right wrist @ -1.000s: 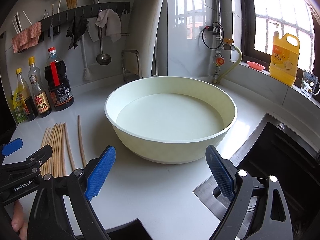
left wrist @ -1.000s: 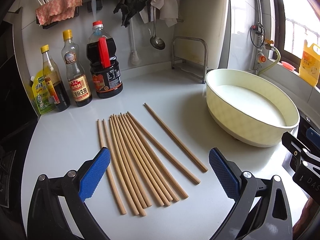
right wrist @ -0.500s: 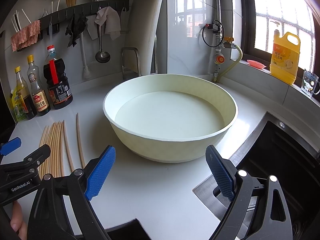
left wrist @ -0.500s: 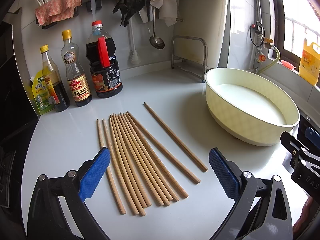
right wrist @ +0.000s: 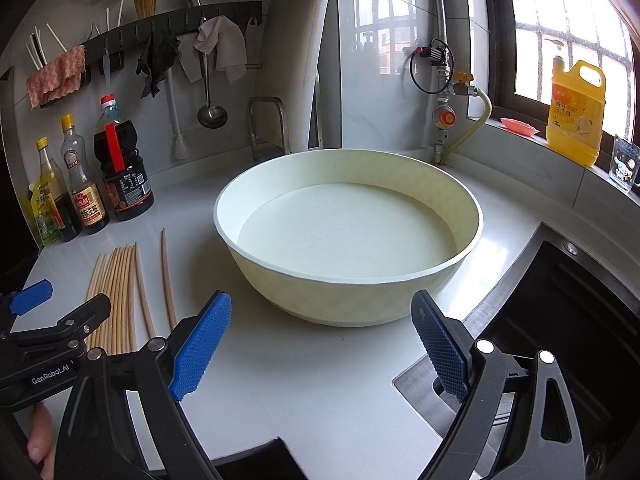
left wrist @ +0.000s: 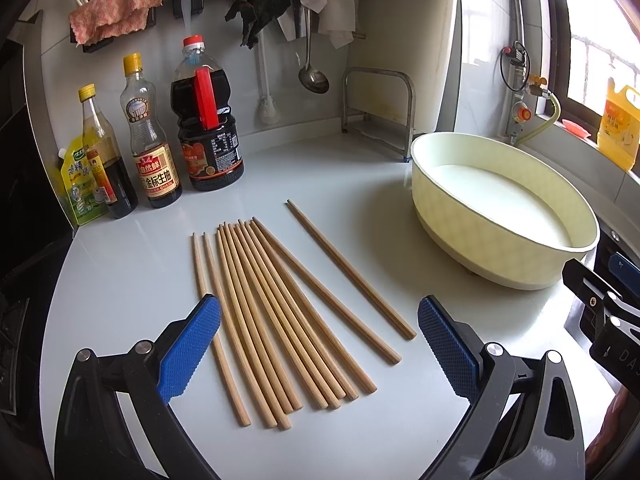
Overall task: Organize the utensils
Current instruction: 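Lower the left tool toward the chopstick row while the right tool approaches the loose chopstick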
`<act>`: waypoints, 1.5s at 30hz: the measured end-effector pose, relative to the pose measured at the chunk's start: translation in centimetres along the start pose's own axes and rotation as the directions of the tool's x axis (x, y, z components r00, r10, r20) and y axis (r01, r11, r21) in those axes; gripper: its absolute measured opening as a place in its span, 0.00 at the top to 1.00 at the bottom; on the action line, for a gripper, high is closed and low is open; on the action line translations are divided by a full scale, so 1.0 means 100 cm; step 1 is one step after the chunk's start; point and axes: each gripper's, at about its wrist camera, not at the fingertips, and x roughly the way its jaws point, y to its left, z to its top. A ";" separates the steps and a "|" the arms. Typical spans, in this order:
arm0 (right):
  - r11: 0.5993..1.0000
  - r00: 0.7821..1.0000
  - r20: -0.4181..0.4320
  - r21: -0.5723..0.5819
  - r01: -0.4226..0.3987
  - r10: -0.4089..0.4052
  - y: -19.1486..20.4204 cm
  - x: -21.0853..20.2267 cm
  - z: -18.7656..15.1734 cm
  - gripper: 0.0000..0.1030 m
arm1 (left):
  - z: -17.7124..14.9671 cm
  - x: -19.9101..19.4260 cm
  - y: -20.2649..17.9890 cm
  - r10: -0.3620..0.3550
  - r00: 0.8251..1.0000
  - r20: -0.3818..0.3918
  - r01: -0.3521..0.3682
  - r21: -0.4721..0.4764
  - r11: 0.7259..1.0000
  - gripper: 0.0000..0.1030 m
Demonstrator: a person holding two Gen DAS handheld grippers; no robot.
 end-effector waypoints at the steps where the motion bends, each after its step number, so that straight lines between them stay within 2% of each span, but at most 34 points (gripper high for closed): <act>1: 1.000 1.000 0.004 0.004 -0.019 0.019 0.000 -0.001 0.000 0.15 | 0.000 0.001 0.002 -0.004 1.000 -0.004 0.004 0.002 1.000 0.06; 5: 0.995 0.995 0.010 0.004 -0.104 0.104 0.004 -0.003 0.001 0.15 | 0.000 0.002 0.025 0.029 1.000 -0.004 -0.029 -0.009 1.000 0.06; 8: 0.984 0.984 -0.004 -0.009 -0.180 0.180 0.013 -0.001 0.001 0.15 | 0.000 0.006 0.059 0.060 0.998 -0.023 -0.062 -0.077 0.995 0.06; 11: 0.977 0.980 -0.007 -0.076 -0.199 0.199 0.031 0.001 0.001 0.15 | -0.004 0.014 0.090 0.077 0.995 -0.070 -0.087 -0.150 0.985 0.06; 15: 0.959 0.972 -0.018 -0.158 -0.234 0.235 0.055 0.008 0.006 0.15 | -0.010 0.026 0.113 0.098 0.988 -0.123 -0.120 -0.188 0.975 0.06; 19: 0.935 0.953 -0.091 -0.190 -0.301 0.288 0.072 0.029 0.013 0.15 | -0.011 0.031 0.123 0.118 0.984 -0.133 -0.143 -0.199 0.969 0.06; 25: 0.910 0.942 -0.194 -0.265 -0.320 0.275 0.099 0.067 0.015 0.15 | -0.010 0.045 0.127 0.164 0.974 -0.155 -0.190 -0.166 0.968 0.06; 31: 0.904 0.937 -0.265 -0.299 -0.306 0.229 0.116 0.101 0.016 0.15 | -0.012 0.061 0.133 0.160 0.965 -0.209 -0.197 -0.166 0.966 0.06; 38: 0.884 0.949 -0.255 -0.377 -0.276 0.187 0.137 0.115 0.015 0.16 | -0.017 0.074 0.141 0.166 0.952 -0.258 -0.216 -0.179 0.960 0.06; 45: 0.863 0.936 -0.276 -0.395 -0.316 0.217 0.149 0.125 0.018 0.16 | -0.018 0.078 0.143 0.160 0.948 -0.275 -0.217 -0.194 0.957 0.06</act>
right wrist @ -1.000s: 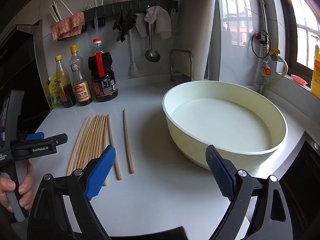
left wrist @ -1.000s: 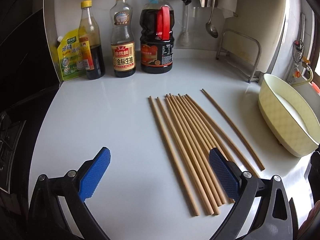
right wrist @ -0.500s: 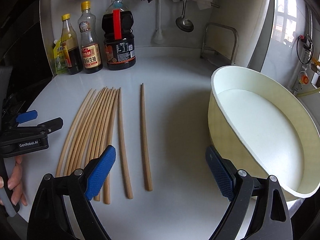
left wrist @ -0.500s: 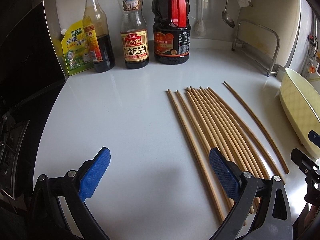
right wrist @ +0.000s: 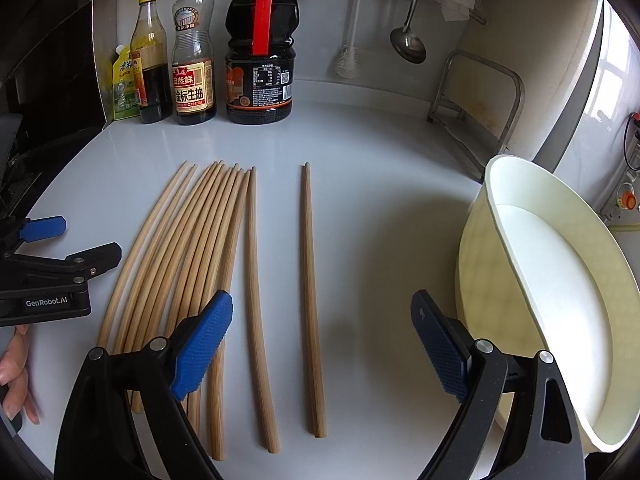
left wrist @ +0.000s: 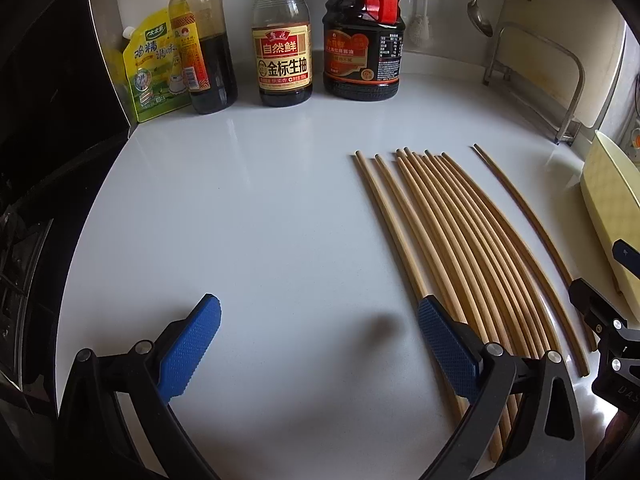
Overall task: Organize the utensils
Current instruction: 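Lower the left tool toward the chopstick row while the right tool approaches the loose chopstick, then close the left tool on one chopstick while the right tool closes on another chopstick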
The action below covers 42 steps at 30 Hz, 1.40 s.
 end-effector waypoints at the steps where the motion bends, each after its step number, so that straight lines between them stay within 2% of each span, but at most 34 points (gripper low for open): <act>1: 1.000 1.000 -0.007 0.005 -0.009 0.010 -0.001 0.003 0.001 0.16 | 0.000 0.000 -0.001 0.001 1.000 -0.001 -0.001 0.003 1.000 0.06; 8: 0.997 0.996 -0.047 0.044 -0.068 0.070 -0.008 0.020 0.003 0.19 | 0.001 0.003 0.000 -0.005 1.000 -0.018 0.005 -0.007 1.000 0.06; 10: 0.995 0.996 -0.050 0.058 -0.075 0.078 -0.011 0.022 0.004 0.23 | 0.000 0.004 0.000 -0.010 1.000 -0.024 0.010 -0.009 1.000 0.06; 14: 0.995 0.993 -0.091 0.078 -0.067 0.074 -0.019 0.031 0.003 0.40 | 0.000 0.006 -0.001 -0.012 0.999 -0.032 0.012 -0.011 1.000 0.06; 17: 0.994 0.993 -0.094 0.084 -0.070 0.078 -0.022 0.033 0.003 0.43 | 0.001 0.007 -0.002 -0.011 0.999 -0.038 0.010 -0.012 1.000 0.06; 21: 0.995 0.993 -0.084 0.064 -0.082 0.087 -0.019 0.032 0.003 0.54 | 0.001 0.008 -0.002 -0.010 0.999 -0.042 0.009 -0.017 1.000 0.06; 31: 0.994 0.992 -0.081 0.060 -0.096 0.101 -0.019 0.031 0.003 0.55 | 0.008 0.003 -0.002 -0.038 0.999 -0.023 0.036 -0.068 0.997 0.06; 38: 0.993 0.991 -0.081 0.059 -0.101 0.106 -0.019 0.030 0.002 0.55 | 0.013 0.003 -0.010 -0.031 0.999 -0.013 0.031 -0.048 0.998 0.06; 42: 0.993 0.991 -0.080 0.056 -0.105 0.109 -0.019 0.030 0.002 0.55 | 0.012 0.008 -0.014 -0.017 0.999 -0.033 0.016 -0.022 1.000 0.06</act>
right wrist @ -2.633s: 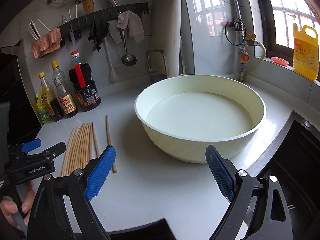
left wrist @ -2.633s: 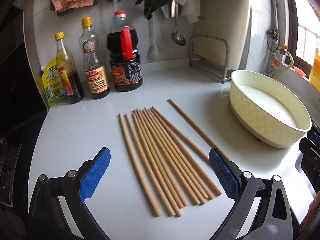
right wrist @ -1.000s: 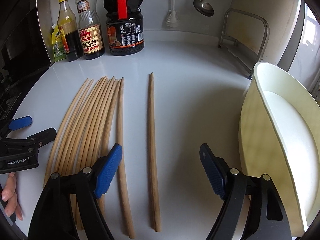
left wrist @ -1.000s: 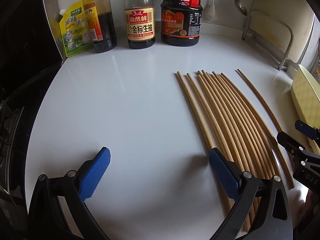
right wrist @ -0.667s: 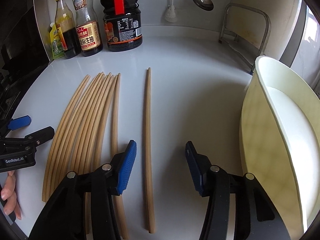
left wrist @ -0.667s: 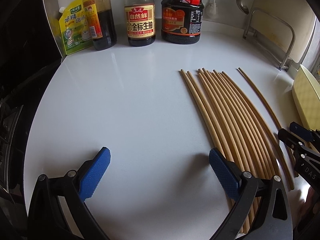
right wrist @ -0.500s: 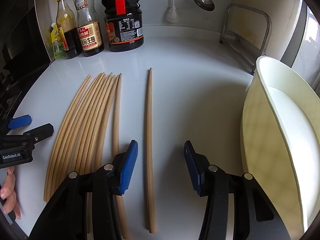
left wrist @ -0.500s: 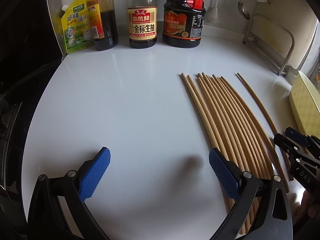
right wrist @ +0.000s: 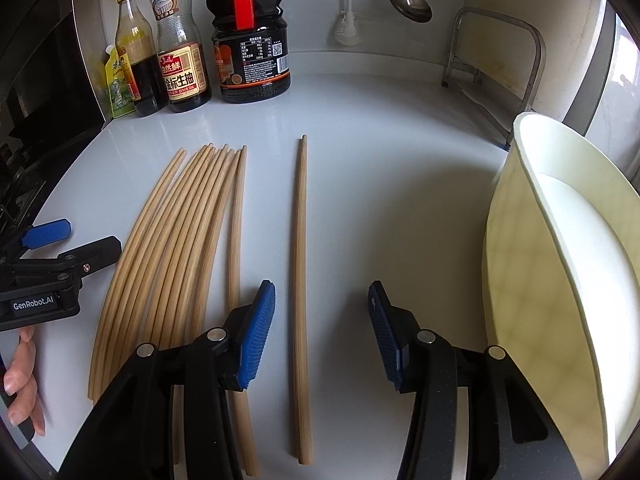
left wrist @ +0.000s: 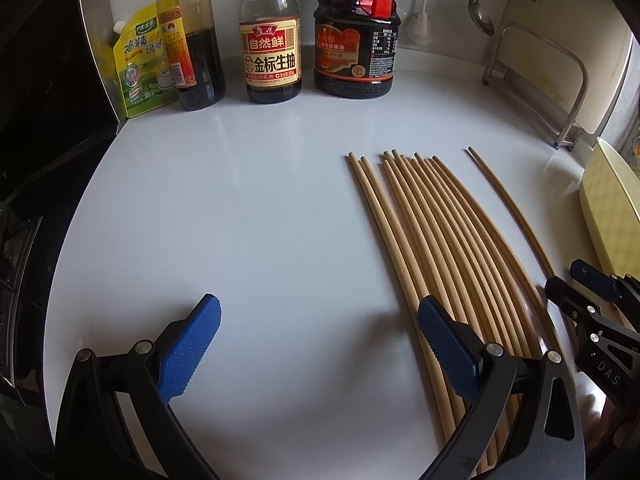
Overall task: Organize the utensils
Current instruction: 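Close the left tool on one chopstick while the right tool closes on another chopstick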
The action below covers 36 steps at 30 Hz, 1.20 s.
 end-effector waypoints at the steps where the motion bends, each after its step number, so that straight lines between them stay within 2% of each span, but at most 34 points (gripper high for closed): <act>1: 1.000 1.000 0.000 -0.001 0.000 0.000 0.000 0.000 0.000 0.55 | 0.000 0.000 0.000 -0.006 1.000 0.002 0.006 0.000 1.000 0.06; 18: 1.000 1.000 0.000 -0.002 0.001 -0.001 0.001 0.000 0.001 0.54 | -0.005 0.001 0.000 -0.050 0.998 -0.035 0.050 -0.011 0.999 0.05; 22: 1.000 1.000 -0.001 -0.004 0.001 -0.001 0.002 0.001 0.001 0.54 | -0.006 0.003 -0.006 -0.020 0.999 -0.048 0.022 0.032 0.999 0.06; 28: 1.000 1.000 0.000 -0.008 0.004 -0.004 0.004 0.001 0.003 0.54 | -0.002 0.006 0.004 0.007 0.999 -0.039 -0.006 0.003 1.000 0.05; 31: 1.000 1.000 0.002 -0.015 0.009 -0.009 0.006 0.003 0.004 0.54 | 0.002 0.008 0.006 0.016 0.999 -0.033 -0.015 0.020 1.000 0.05; 34: 0.999 1.000 0.004 -0.030 0.012 -0.012 0.009 0.003 0.006 0.57 | 0.004 0.007 0.007 0.018 1.000 -0.021 -0.018 0.021 1.000 0.12; 36: 0.998 1.000 0.007 -0.056 0.011 -0.010 0.013 0.002 0.005 0.68 | 0.003 0.004 0.005 0.002 1.000 -0.013 -0.001 0.034 0.999 0.22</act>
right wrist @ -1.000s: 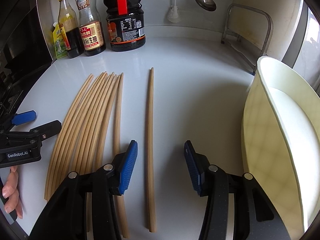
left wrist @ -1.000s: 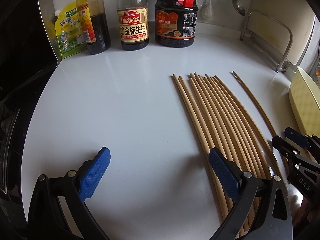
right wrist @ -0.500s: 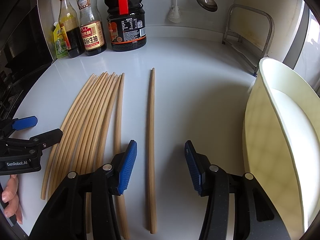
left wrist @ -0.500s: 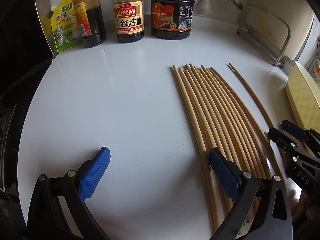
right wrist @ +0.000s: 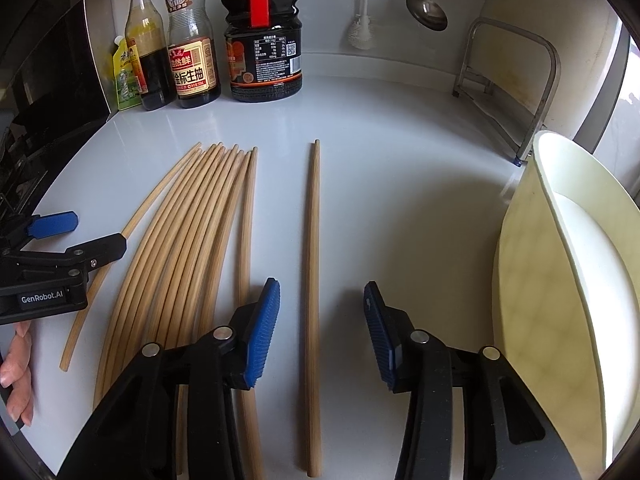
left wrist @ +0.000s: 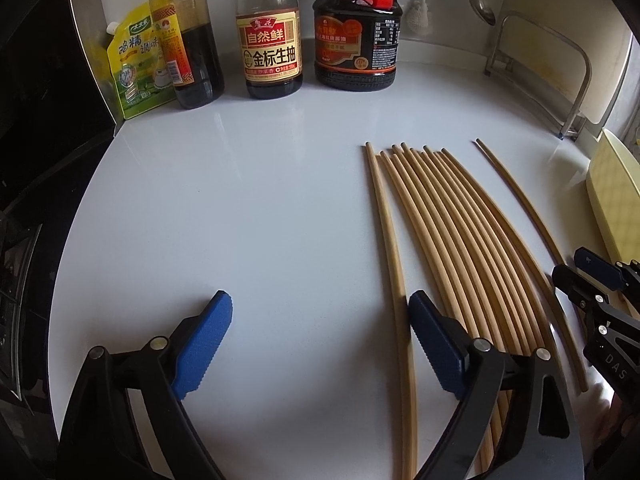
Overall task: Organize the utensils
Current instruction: 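Close the left tool on one chopstick while the right tool closes on another chopstick, then carry both chopsticks over the white basin and open both tools to drop them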
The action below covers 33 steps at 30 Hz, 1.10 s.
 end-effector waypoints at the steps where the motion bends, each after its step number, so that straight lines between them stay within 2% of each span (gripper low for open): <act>1: 1.000 1.000 0.002 -0.015 0.005 -0.005 0.003 -0.001 -0.001 0.70 | -0.001 -0.002 -0.002 -0.006 1.000 0.007 0.006 0.010 1.000 0.25; 3: 0.999 1.000 0.005 -0.038 0.012 -0.011 0.008 -0.003 -0.002 0.82 | -0.005 -0.006 -0.007 -0.018 1.000 0.022 0.018 0.026 1.000 0.35; 4: 0.999 1.000 0.006 -0.047 0.017 -0.016 0.010 -0.004 -0.003 0.85 | -0.006 -0.008 -0.009 -0.027 0.999 0.029 0.025 0.039 0.999 0.43; 6: 0.998 1.000 0.006 -0.061 0.028 -0.028 0.012 -0.004 -0.004 0.94 | -0.008 -0.012 -0.014 -0.057 0.998 0.035 0.055 0.065 0.996 0.70; 7: 0.997 0.999 0.009 -0.063 0.036 -0.036 0.013 -0.004 -0.004 0.94 | -0.009 -0.013 -0.017 -0.062 0.997 0.037 0.059 0.075 0.995 0.78; 8: 0.997 0.999 0.012 -0.061 0.039 -0.038 0.013 -0.005 -0.004 0.94 | -0.010 -0.014 -0.018 -0.065 0.997 0.038 0.062 0.082 0.995 0.92; 15: 0.999 0.998 0.044 -0.020 0.041 -0.040 0.007 -0.012 -0.003 0.94 | -0.009 -0.015 -0.010 -0.130 0.991 0.022 0.129 0.048 0.990 0.93; 24: 0.998 0.992 0.129 0.054 -0.022 0.015 0.000 -0.057 0.002 0.94 | 0.008 -0.046 -0.012 -0.209 0.975 0.078 0.208 0.019 0.978 0.93; 29: 0.990 0.980 0.197 0.141 -0.027 -0.002 -0.028 -0.101 0.001 0.94 | 0.029 -0.083 -0.057 -0.274 0.953 0.126 0.262 0.101 0.960 0.93; 33: 0.970 0.975 0.214 0.242 0.004 -0.058 -0.072 -0.121 -0.001 0.94 | 0.044 -0.099 -0.109 -0.365 0.923 0.120 0.345 0.162 0.925 0.93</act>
